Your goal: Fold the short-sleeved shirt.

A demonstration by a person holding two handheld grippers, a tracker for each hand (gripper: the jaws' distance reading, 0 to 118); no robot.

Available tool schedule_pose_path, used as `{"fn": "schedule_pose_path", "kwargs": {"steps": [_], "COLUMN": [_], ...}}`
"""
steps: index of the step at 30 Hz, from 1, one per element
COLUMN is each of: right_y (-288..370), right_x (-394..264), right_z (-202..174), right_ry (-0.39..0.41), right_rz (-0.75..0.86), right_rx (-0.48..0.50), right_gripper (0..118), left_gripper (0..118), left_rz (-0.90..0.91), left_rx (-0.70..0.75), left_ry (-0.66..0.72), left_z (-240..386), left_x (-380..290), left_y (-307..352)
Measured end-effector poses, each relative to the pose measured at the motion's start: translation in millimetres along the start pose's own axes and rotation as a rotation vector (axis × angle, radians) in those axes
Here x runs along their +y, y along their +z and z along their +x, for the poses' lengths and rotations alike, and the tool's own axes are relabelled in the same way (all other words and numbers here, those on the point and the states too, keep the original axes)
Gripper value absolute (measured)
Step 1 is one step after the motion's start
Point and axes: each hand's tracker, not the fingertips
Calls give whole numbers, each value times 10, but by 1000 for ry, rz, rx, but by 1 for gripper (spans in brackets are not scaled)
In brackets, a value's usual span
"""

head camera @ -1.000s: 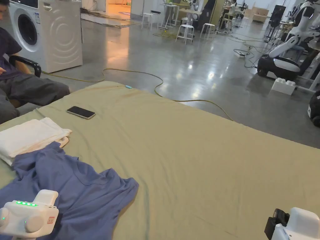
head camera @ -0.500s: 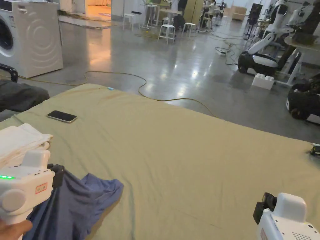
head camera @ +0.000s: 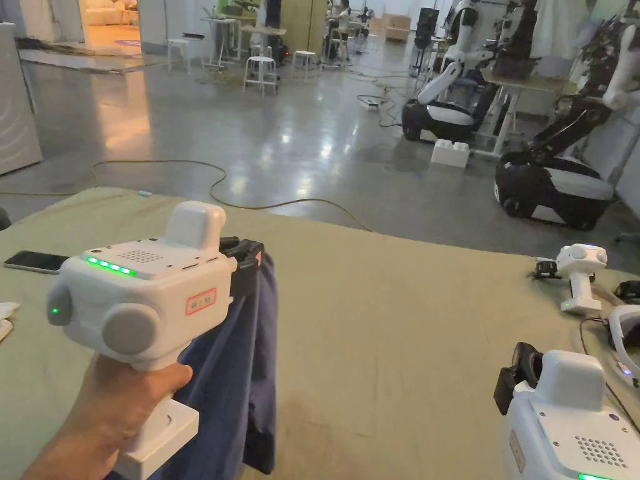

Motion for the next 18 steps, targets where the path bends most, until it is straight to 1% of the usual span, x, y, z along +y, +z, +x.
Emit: {"fn": "schedule_pose_path", "kwargs": {"steps": [3, 6, 9, 12, 16, 17, 18], "right_y": [57, 107, 151, 170, 203, 207, 209], "right_x": [-17, -77, -164, -258, -366, -389, -407], "right_z": [193, 388, 558, 690, 798, 809, 818], "right_ry": [-7, -21, -32, -40, -45, -43, -41], "right_rz": [0, -8, -29, -64, -94, -102, -111], "right_rx": [-29, -60, -95, -123, -137, -138, -138], "right_gripper": [0, 0, 0, 0, 0, 0, 0], "left_gripper": [4, 4, 4, 4, 5, 6, 11], "left_rz": [-46, -106, -163, -199, -289, -302, -309], "left_rx": [-100, -191, -282, -329, -339, -340, -343], "left_ry": [11, -5, 29, 25, 6, 2, 2], "left_z": [411, 841, 1195, 1498, 1718, 1739, 1742], "left_x": [-83, -317, -613, -896, -1236, -1294, -1335], "left_y": [-320, -614, -857, -991, -1148, -1163, -1166]}}
